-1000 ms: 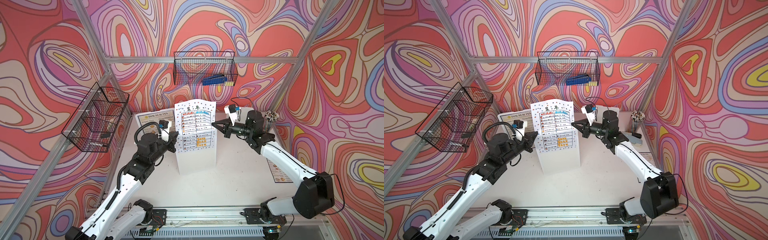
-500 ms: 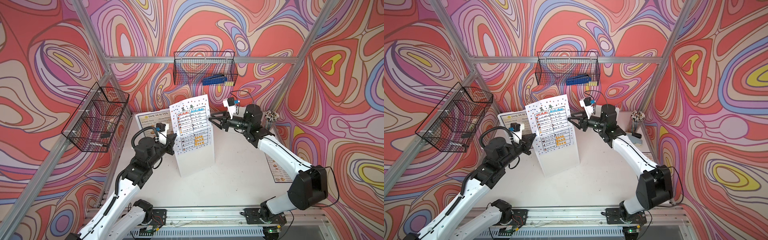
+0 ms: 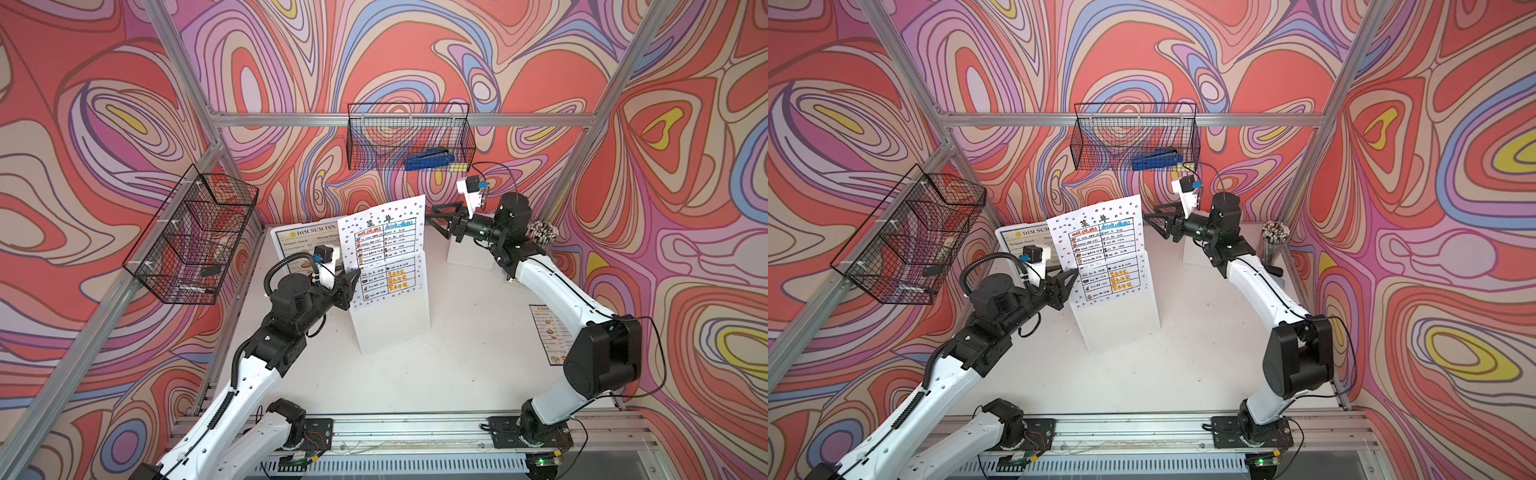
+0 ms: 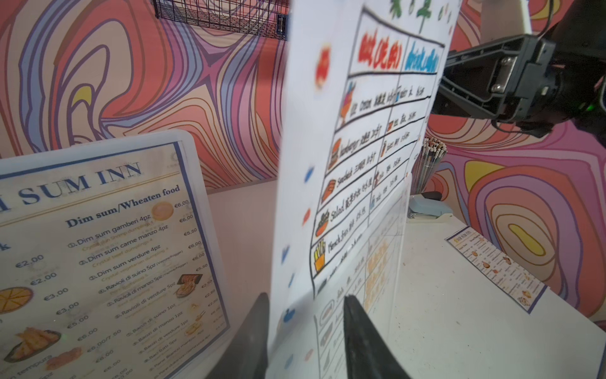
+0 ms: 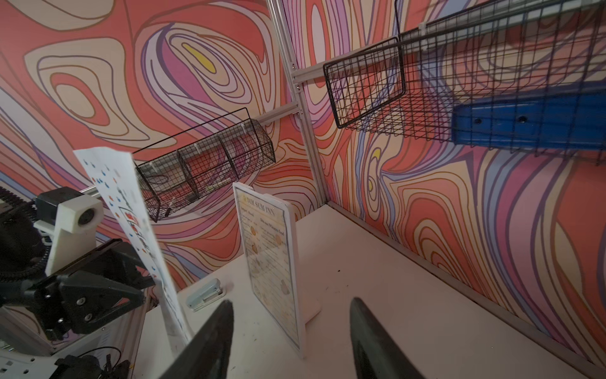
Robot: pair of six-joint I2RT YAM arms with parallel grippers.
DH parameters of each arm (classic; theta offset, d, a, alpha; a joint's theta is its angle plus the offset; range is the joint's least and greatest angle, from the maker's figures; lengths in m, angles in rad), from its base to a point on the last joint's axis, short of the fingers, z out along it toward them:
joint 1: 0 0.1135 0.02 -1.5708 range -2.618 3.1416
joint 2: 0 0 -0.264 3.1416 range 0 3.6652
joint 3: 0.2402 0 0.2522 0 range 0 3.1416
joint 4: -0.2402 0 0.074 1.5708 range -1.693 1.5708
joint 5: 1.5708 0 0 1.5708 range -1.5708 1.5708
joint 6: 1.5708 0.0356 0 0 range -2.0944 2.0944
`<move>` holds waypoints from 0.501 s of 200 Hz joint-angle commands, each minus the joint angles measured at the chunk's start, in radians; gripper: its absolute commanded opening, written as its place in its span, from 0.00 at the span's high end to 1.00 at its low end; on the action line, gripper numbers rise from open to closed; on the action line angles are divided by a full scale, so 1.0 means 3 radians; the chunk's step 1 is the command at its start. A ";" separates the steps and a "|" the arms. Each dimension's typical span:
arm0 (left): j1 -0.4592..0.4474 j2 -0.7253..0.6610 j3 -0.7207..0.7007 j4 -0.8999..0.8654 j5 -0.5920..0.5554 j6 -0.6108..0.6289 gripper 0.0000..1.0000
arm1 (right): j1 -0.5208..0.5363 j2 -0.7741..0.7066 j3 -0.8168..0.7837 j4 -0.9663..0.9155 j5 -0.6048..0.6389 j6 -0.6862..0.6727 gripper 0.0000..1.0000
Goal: Insert the menus into the narrow rack
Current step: Insert the menu into the narrow rack.
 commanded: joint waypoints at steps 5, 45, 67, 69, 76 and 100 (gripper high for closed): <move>0.0009 0.0051 0.0108 -0.0279 -0.0081 0.0044 0.44 | 0.0059 0.0029 -0.0018 0.0286 -0.0303 0.0183 0.42; 0.0014 0.0131 0.0354 -0.0308 -0.0042 0.0147 0.40 | 0.0065 0.0050 -0.0049 0.0283 -0.0319 0.0133 0.39; 0.0021 0.0226 0.0515 -0.0310 0.0071 0.0225 0.40 | 0.0056 0.0007 -0.0133 0.0303 -0.0273 0.0111 0.38; 0.0021 0.0237 0.0529 -0.0315 0.0073 0.0232 0.40 | 0.0055 -0.0001 -0.0137 0.0303 -0.0265 0.0106 0.38; 0.0027 0.0268 0.0592 -0.0334 0.0099 0.0244 0.41 | 0.0031 -0.0033 -0.0171 0.0301 -0.0231 0.0098 0.38; 0.0047 0.0316 0.0742 -0.0352 0.0342 0.0293 0.42 | -0.0167 -0.0152 -0.0268 0.0375 -0.0094 0.0227 0.37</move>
